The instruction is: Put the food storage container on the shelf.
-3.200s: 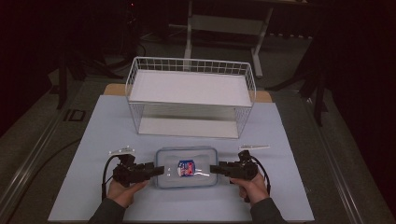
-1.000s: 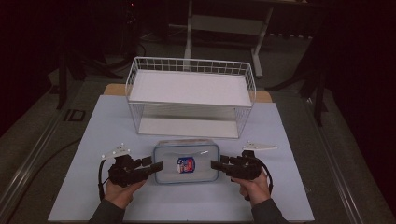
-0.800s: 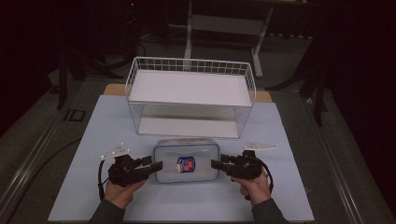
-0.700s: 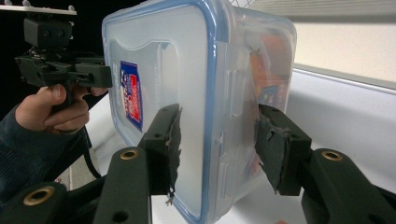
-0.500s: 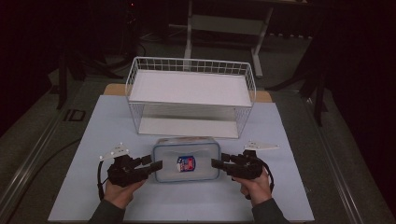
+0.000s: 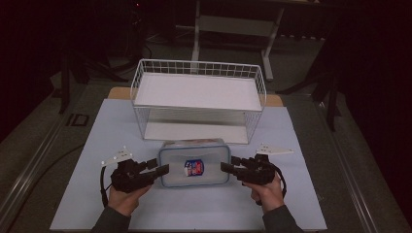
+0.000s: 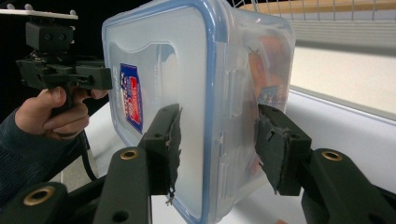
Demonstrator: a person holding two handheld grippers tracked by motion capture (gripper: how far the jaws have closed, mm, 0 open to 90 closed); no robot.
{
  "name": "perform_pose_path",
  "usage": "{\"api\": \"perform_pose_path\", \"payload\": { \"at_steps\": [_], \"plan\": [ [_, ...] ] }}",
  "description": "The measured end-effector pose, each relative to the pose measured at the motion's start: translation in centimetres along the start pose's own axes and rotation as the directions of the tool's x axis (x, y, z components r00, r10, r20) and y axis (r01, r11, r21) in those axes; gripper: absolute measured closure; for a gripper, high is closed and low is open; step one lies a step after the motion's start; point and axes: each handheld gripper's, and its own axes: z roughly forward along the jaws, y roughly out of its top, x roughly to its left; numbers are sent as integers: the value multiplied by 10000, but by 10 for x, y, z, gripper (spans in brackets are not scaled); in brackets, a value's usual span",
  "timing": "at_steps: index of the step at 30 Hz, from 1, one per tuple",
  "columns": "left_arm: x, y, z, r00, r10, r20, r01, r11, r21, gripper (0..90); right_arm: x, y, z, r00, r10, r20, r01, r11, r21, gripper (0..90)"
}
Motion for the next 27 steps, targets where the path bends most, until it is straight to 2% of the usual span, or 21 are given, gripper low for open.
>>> {"api": "perform_pose_path", "payload": {
  "at_steps": [12,18,27],
  "plan": [
    [-1,9,-4,10000,39,-9,-39,9998,-200,490,4,7,0,9999,-163,-3,163,9998,-130,515],
    [-3,16,-7,9998,183,15,-182,9994,-277,490,8,14,-3,9994,-360,4,360,9990,-277,515],
    [-10,39,-11,9984,559,31,-556,9967,-594,490,13,31,-10,9980,-626,46,628,9962,-606,515]
  ]
}}
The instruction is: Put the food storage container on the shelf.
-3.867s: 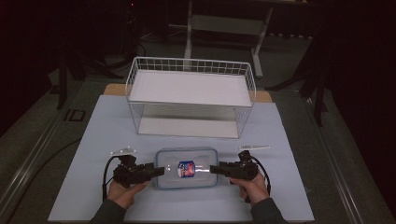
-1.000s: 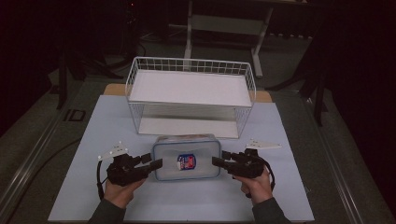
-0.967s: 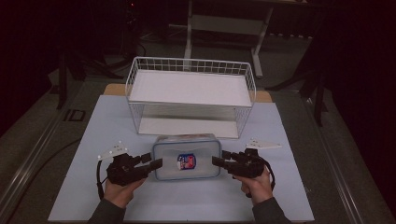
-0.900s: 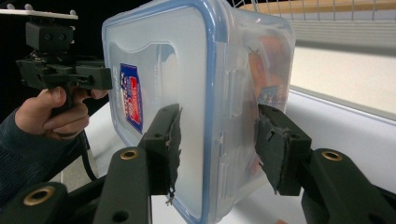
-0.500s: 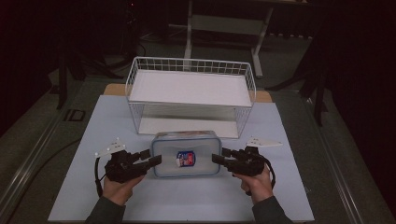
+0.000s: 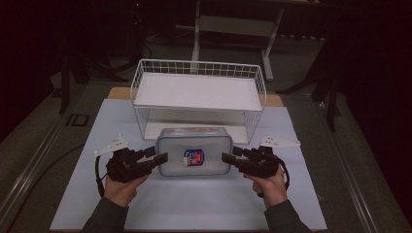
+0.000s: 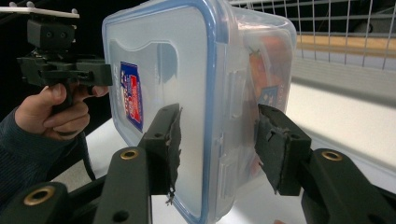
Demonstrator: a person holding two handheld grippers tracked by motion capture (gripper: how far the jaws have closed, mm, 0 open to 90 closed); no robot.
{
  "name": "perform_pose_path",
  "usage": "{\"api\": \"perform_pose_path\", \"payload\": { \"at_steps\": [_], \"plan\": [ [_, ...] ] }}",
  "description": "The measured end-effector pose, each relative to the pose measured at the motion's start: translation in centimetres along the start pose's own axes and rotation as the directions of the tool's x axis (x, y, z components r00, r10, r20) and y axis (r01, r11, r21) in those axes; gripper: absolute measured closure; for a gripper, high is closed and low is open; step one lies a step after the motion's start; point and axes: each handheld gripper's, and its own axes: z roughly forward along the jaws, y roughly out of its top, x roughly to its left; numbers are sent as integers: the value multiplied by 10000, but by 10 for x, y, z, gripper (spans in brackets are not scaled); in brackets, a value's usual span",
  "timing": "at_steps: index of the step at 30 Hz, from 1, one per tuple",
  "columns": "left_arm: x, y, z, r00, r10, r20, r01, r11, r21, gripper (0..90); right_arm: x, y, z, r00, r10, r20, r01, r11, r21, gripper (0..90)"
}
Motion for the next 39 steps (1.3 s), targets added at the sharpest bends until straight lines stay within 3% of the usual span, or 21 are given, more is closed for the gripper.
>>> {"api": "perform_pose_path", "payload": {
  "at_steps": [12,24,39],
  "plan": [
    [2,23,-5,9999,45,101,-39,9982,-596,491,5,24,0,9997,-252,34,253,9992,-311,516],
    [1,45,-6,9996,279,107,-272,9977,-629,492,6,40,0,9991,-432,23,432,9974,-570,516],
    [4,75,-4,9979,574,302,-539,9929,-1064,492,6,69,-3,9960,-874,167,886,9915,-949,518]
  ]
}}
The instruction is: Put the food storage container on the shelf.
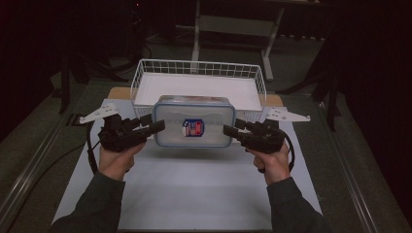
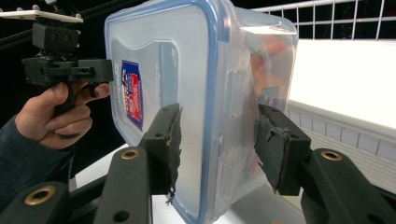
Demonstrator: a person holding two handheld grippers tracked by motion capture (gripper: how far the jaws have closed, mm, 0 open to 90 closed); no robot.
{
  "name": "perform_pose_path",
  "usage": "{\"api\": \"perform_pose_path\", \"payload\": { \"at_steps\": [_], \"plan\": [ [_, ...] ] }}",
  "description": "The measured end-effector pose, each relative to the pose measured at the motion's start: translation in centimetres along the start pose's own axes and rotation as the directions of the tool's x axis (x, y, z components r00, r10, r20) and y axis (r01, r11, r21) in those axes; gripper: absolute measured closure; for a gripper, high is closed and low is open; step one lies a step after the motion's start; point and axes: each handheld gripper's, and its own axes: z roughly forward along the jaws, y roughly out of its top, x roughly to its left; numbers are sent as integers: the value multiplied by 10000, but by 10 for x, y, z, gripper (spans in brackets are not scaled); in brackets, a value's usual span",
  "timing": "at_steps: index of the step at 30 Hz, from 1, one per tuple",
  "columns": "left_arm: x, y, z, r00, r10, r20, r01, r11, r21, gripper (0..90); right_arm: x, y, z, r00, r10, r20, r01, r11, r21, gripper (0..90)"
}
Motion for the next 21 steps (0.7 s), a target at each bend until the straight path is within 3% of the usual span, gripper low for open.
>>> {"api": "perform_pose_path", "payload": {
  "at_steps": [7,21],
  "plan": [
    [4,16,6,9998,175,84,-173,9997,-183,492,-4,17,0,9997,-237,113,239,9995,-214,518],
    [13,33,19,9995,292,148,-289,9994,-211,492,-16,32,3,9993,-296,215,305,9987,-420,518]
  ]
}}
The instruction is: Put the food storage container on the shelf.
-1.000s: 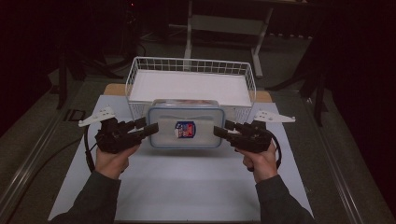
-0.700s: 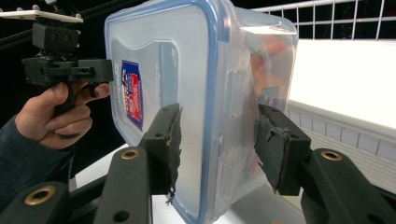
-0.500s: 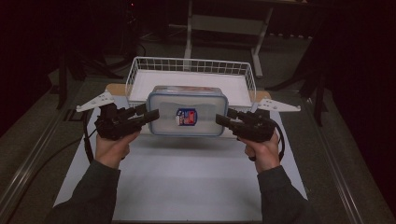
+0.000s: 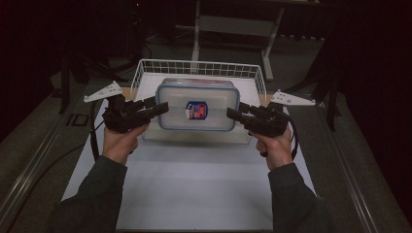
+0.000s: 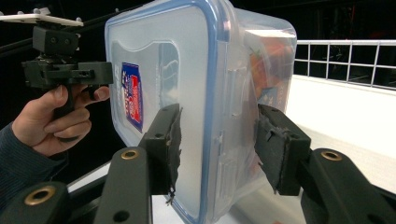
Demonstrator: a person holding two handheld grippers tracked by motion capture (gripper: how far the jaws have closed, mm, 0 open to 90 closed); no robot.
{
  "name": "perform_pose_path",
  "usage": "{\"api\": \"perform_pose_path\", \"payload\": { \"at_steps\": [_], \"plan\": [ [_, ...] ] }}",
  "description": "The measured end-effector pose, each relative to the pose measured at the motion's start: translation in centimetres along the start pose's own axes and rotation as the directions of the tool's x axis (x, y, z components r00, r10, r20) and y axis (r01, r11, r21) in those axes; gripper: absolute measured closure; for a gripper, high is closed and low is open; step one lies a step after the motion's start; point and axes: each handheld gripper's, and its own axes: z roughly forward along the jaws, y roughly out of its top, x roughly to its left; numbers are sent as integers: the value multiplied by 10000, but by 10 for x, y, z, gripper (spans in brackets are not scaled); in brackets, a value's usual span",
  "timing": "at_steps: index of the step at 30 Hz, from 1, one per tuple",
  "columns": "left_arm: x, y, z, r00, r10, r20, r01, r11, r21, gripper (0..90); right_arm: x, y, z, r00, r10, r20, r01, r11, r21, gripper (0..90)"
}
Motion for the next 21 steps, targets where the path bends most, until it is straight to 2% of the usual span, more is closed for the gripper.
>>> {"api": "perform_pose_path", "payload": {
  "at_steps": [9,21],
  "plan": [
    [4,12,7,9999,125,-41,-126,9997,-223,492,-8,8,3,10000,52,-29,-52,9996,-285,518],
    [21,20,20,9999,-143,39,144,9993,-343,492,-21,20,13,9998,130,160,-125,9993,-352,517]
  ]
}}
